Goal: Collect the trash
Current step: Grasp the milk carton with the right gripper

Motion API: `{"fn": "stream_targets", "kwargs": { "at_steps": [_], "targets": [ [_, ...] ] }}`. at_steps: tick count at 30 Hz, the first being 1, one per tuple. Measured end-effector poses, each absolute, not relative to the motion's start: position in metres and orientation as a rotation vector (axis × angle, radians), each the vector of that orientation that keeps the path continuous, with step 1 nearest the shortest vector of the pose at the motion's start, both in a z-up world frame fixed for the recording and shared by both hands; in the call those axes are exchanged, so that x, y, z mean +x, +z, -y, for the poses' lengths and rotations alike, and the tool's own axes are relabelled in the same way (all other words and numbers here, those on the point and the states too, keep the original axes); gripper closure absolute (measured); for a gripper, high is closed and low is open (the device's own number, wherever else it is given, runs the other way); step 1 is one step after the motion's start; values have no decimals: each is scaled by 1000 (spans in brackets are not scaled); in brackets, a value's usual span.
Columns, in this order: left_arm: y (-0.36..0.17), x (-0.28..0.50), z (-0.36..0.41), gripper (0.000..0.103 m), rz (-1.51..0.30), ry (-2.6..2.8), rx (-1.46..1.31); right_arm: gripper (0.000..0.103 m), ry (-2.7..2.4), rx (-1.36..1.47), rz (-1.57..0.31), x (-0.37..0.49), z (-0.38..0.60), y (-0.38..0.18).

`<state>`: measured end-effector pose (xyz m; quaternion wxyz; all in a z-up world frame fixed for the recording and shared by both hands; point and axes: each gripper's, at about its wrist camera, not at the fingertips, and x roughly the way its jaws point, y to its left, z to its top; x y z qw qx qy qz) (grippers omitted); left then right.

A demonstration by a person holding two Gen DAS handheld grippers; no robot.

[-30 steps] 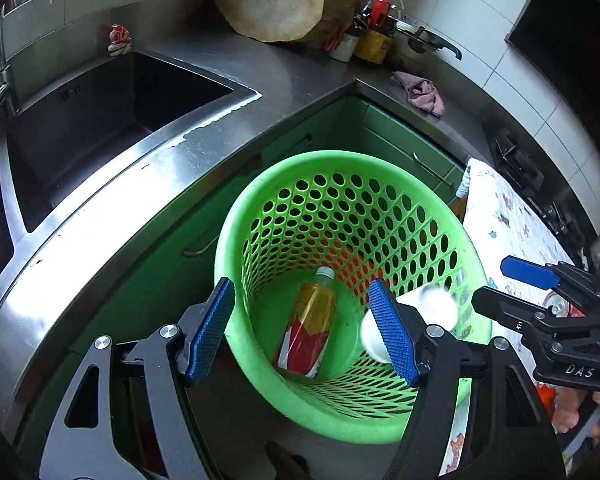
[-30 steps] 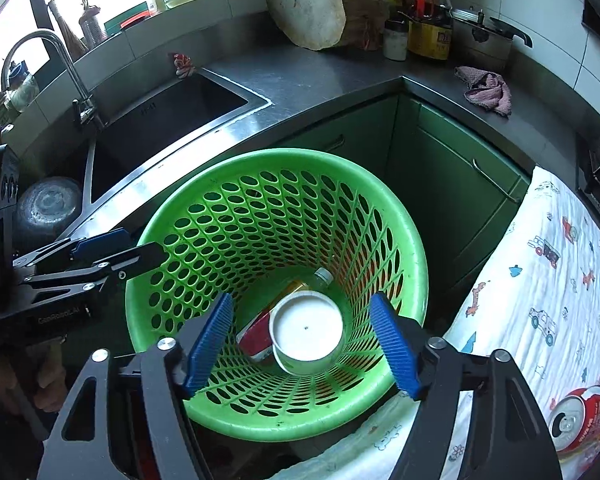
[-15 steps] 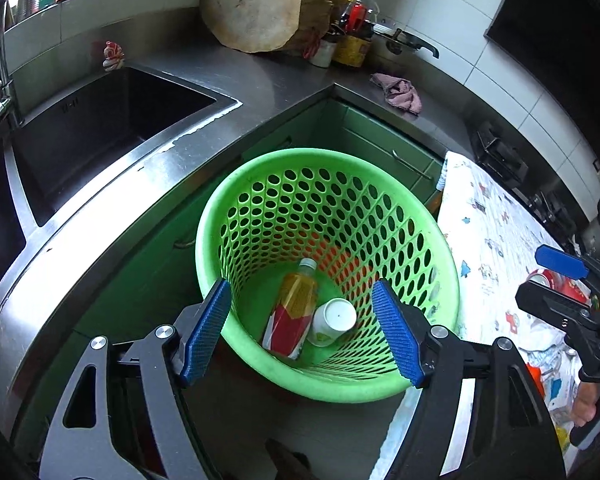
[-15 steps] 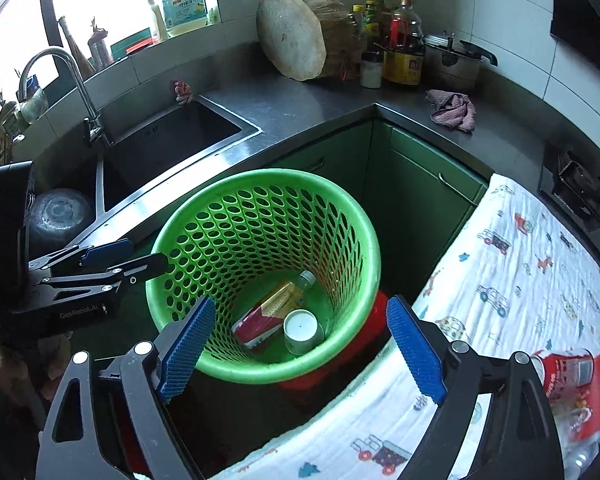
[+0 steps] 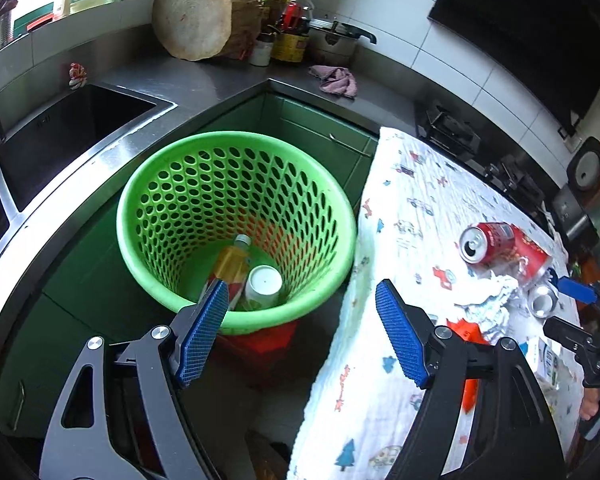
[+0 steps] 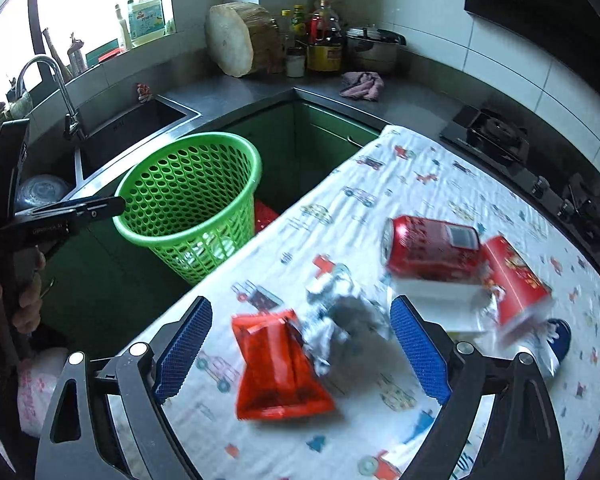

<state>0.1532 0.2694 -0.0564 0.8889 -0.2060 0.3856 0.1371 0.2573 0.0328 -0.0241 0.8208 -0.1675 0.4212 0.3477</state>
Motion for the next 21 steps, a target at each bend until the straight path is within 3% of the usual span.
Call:
{"fn": "stream_targets", "kwargs": {
  "at_steps": [10, 21],
  "targets": [
    [-51, 144, -171, 26, -834, 147, -369, 15, 710, -412, -976, 252, 83, -52],
    [-54, 120, -65, 21, -907, -55, -272, 15, 792, -565, -1017, 255, 113, -92]
  ]
}}
